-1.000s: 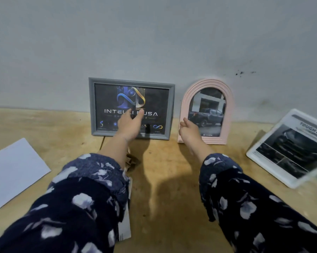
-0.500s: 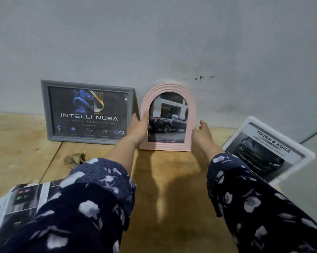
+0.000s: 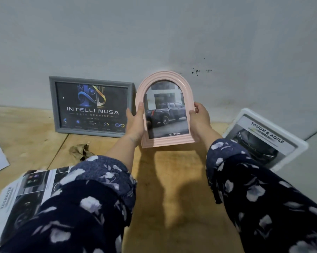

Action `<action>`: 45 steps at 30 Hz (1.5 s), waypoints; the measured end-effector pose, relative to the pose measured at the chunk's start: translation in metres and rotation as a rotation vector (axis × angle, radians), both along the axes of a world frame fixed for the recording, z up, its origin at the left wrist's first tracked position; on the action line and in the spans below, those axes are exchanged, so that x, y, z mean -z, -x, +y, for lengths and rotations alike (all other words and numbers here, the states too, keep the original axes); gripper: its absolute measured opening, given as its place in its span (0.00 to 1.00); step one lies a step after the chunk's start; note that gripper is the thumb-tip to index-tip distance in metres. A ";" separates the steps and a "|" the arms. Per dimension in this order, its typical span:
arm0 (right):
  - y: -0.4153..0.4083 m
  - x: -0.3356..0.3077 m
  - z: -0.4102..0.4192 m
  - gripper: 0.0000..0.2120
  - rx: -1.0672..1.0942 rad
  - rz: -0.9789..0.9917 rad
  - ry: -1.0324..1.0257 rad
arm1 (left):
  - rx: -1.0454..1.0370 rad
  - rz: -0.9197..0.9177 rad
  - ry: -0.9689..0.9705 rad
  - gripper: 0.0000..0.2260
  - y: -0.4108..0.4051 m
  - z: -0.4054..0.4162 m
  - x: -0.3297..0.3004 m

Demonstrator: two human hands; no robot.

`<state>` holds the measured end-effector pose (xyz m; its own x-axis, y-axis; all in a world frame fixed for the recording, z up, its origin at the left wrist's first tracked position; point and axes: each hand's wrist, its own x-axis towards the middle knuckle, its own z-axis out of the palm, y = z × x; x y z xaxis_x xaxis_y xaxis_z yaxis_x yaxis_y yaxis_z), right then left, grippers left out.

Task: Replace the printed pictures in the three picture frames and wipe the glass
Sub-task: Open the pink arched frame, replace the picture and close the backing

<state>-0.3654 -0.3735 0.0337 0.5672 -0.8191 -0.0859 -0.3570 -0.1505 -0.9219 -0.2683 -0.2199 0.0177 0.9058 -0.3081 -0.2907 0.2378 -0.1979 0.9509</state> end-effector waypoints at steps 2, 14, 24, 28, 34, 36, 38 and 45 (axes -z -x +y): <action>0.004 -0.016 0.013 0.17 -0.035 0.011 0.064 | -0.020 0.048 0.066 0.38 0.005 0.013 -0.007; 0.055 -0.045 0.144 0.25 -0.331 0.249 0.916 | -0.032 -0.235 0.052 0.31 0.033 0.121 -0.040; 0.111 0.024 0.223 0.23 -0.361 0.313 1.130 | 0.032 -0.090 -0.248 0.31 0.078 0.192 0.015; 0.132 0.055 0.242 0.24 -0.401 0.366 1.145 | 0.040 -0.099 -0.314 0.31 0.088 0.202 0.037; 0.152 0.095 0.259 0.29 -0.517 0.460 1.065 | 0.157 -0.129 -0.501 0.28 0.104 0.215 0.062; 0.155 0.104 0.259 0.30 -0.560 0.500 1.006 | 0.225 -0.167 -0.606 0.28 0.109 0.218 0.066; 0.156 0.109 0.258 0.31 -0.589 0.502 0.880 | 0.298 -0.183 -0.692 0.28 0.110 0.220 0.070; 0.154 0.092 0.224 0.37 -0.322 0.646 0.456 | 0.374 -0.257 -0.824 0.25 0.106 0.218 0.078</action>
